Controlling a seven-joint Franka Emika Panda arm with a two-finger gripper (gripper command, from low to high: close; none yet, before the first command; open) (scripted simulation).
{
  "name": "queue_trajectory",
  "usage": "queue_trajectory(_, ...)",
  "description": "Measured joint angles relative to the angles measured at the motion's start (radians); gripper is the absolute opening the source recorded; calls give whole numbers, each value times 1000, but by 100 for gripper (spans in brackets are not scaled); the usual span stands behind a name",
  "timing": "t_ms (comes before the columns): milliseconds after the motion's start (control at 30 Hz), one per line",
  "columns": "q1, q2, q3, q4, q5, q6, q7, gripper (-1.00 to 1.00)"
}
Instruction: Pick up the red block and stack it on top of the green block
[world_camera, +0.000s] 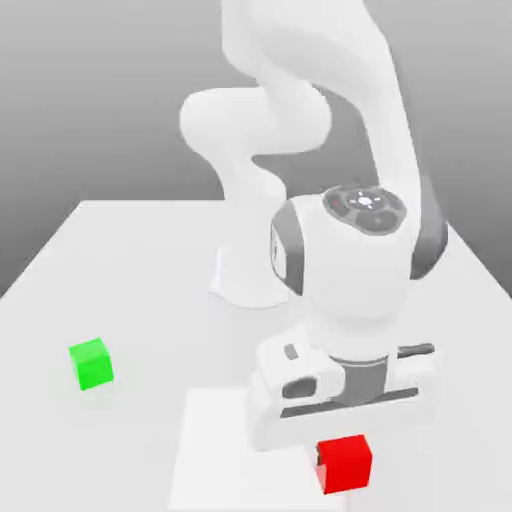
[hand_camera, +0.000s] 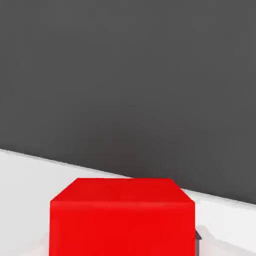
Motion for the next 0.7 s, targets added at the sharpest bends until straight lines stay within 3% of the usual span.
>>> queue_trajectory(133,-110,-106,-118,-104,-17,0,31,-100)
queue_trajectory(267,-385,-244,-235,-239,-52,0,79,-100)
queue_trajectory(400,-494,-355,-316,-357,-59,8,105,-100)
queue_trajectory(633,-497,-158,-316,-374,115,215,-12,-100)
queue_trajectory(667,-503,-135,-306,-373,139,236,-30,100)
queue_trajectory(700,-503,-135,-306,-373,139,236,-30,100)
